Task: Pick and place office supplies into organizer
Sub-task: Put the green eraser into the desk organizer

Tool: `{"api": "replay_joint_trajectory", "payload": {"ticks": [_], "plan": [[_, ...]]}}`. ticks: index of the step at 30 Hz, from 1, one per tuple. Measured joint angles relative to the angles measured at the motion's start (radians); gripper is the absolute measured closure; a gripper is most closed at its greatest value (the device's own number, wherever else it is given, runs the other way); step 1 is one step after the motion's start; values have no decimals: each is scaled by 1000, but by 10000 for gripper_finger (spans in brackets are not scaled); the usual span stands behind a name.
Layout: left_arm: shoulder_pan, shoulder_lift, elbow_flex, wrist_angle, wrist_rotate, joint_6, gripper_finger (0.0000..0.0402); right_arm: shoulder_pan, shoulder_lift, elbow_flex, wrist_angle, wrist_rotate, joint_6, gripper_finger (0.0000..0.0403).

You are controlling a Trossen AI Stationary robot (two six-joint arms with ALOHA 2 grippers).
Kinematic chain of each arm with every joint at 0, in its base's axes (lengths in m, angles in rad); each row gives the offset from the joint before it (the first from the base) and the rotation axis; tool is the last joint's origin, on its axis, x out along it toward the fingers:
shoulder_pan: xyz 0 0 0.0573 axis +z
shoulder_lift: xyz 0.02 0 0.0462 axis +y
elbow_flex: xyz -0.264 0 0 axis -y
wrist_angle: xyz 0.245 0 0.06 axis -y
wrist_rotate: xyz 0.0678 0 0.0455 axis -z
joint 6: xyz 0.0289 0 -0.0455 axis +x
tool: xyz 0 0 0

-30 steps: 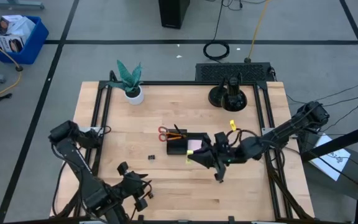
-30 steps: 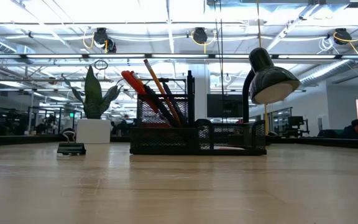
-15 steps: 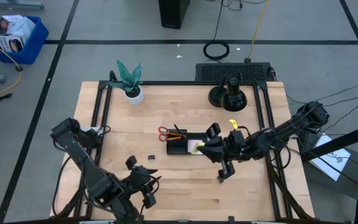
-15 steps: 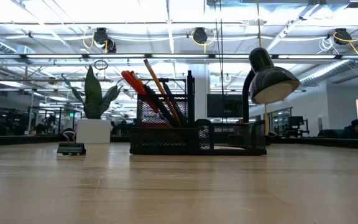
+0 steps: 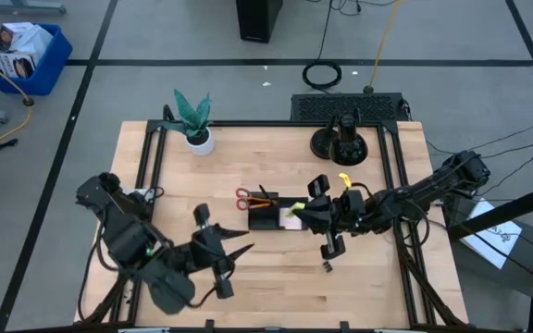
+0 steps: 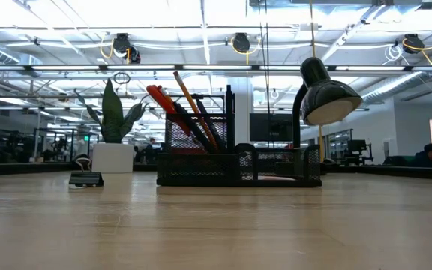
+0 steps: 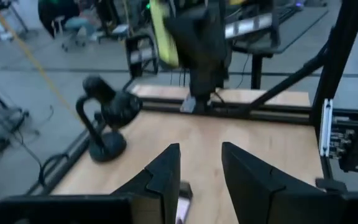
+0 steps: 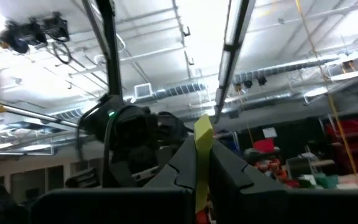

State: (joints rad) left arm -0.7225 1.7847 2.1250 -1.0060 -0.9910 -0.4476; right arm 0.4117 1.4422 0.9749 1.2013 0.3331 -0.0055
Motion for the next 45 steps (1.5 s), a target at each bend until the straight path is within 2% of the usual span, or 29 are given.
{"api": "replay_joint_trajectory", "payload": {"ticks": [3,6,11,17,22,26,35,40,45], "plan": [[27,0,33,62,35,116,277,-10,0,0,18,-24,-5,393],[62,0,50,100,78,165,277,-12,0,0,27,-25,-17,393],[121,0,57,99,116,167,277,-12,0,0,29,-51,-16,393],[201,0,57,106,217,155,277,-12,0,0,27,-97,-15,393],[248,0,57,173,316,181,277,-12,0,0,-2,-103,-8,393],[270,0,57,183,367,185,277,-11,0,0,-36,-102,-7,393],[285,0,57,188,394,183,277,-12,0,0,-42,-101,-7,393],[292,0,57,185,450,164,277,-13,0,0,-73,-98,-8,393],[280,0,57,134,466,137,277,-13,0,0,-104,-97,-7,393]]}}
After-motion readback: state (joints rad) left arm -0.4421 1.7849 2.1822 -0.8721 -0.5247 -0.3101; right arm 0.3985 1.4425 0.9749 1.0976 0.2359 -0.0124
